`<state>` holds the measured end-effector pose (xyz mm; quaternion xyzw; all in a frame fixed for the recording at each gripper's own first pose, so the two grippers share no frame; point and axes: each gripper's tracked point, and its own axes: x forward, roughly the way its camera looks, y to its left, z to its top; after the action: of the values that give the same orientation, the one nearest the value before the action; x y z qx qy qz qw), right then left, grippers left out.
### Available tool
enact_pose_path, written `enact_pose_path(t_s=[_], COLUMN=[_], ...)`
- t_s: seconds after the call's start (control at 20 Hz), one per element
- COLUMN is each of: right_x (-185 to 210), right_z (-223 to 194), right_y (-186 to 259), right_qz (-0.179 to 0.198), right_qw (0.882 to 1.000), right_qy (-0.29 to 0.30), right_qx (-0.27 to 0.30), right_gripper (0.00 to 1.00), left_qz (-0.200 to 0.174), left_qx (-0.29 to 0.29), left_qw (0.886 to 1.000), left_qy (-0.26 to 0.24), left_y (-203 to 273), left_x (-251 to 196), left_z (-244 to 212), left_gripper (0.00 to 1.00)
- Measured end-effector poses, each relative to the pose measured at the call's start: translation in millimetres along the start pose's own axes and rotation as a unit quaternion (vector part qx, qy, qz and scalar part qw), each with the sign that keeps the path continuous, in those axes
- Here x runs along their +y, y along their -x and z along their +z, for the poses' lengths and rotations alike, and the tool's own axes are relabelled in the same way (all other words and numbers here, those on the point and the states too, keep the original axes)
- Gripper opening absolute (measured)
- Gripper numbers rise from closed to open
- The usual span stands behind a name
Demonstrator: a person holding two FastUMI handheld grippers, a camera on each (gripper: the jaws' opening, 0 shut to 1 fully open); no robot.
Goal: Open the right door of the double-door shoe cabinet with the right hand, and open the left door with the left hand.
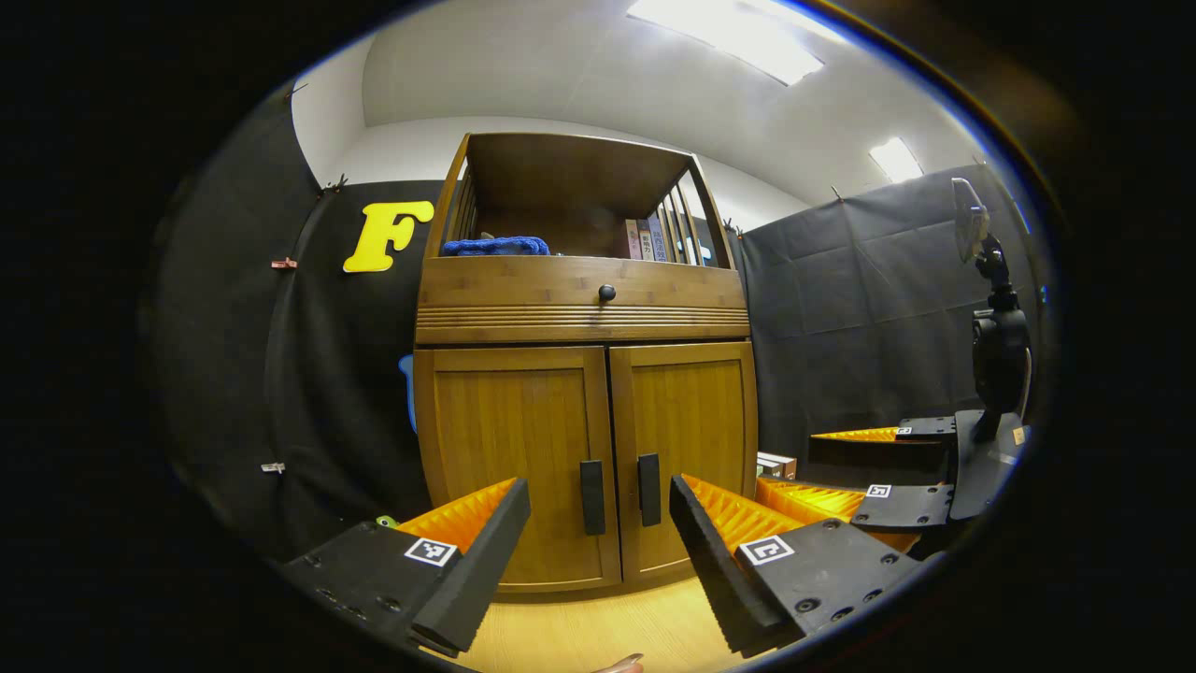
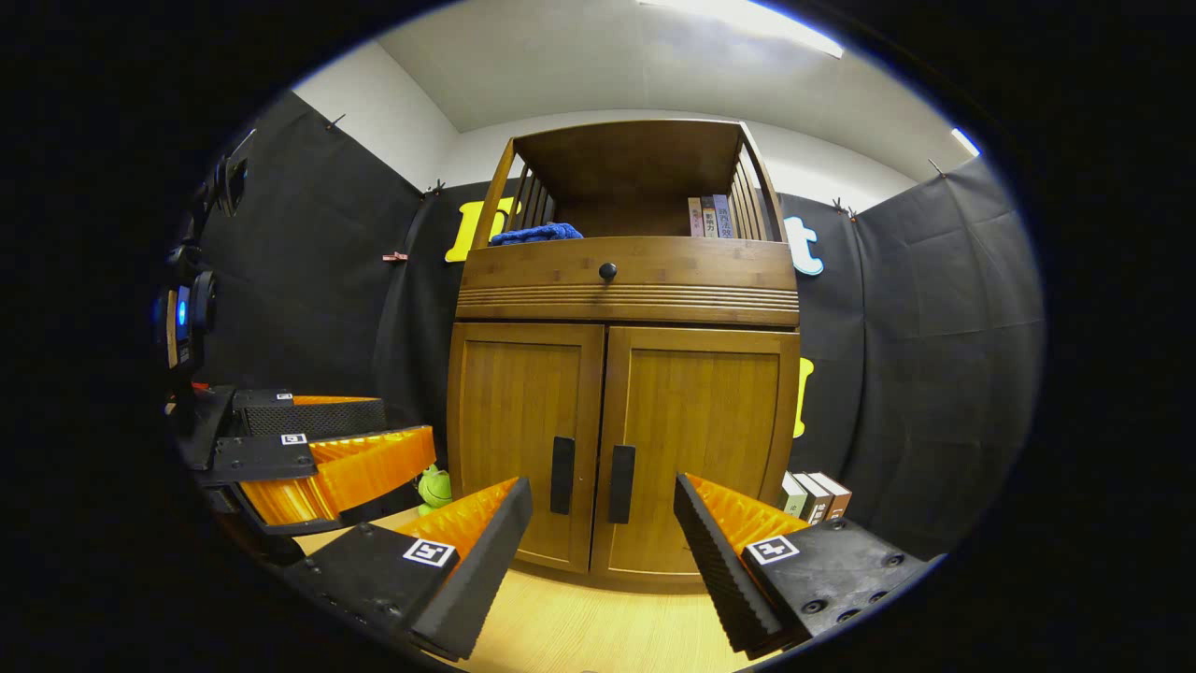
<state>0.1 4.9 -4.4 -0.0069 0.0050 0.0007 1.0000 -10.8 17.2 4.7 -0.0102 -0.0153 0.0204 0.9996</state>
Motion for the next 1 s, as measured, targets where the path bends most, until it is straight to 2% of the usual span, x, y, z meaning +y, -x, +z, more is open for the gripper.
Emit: enact_pose_path(t_s=[0.6,1.0], right_x=[1.5,2.9], right_z=[-10.9,-35.3], right_y=[-28.5,-76.8], right_qz=[0.005,-0.004], right_qw=[1.000,1.000], right_qy=[-0.010,-0.024], right_qx=[0.012,0.018], right_gripper=[0.97,0.96], left_qz=[0.004,0.009], left_qx=[-0.013,-0.015], left_qw=[1.000,1.000], left_qy=[0.005,0.006], left_y=[3.2,11.9], left_x=[12.7,26.6], left_z=[6.0,4.4], left_gripper=[0.94,0.94])
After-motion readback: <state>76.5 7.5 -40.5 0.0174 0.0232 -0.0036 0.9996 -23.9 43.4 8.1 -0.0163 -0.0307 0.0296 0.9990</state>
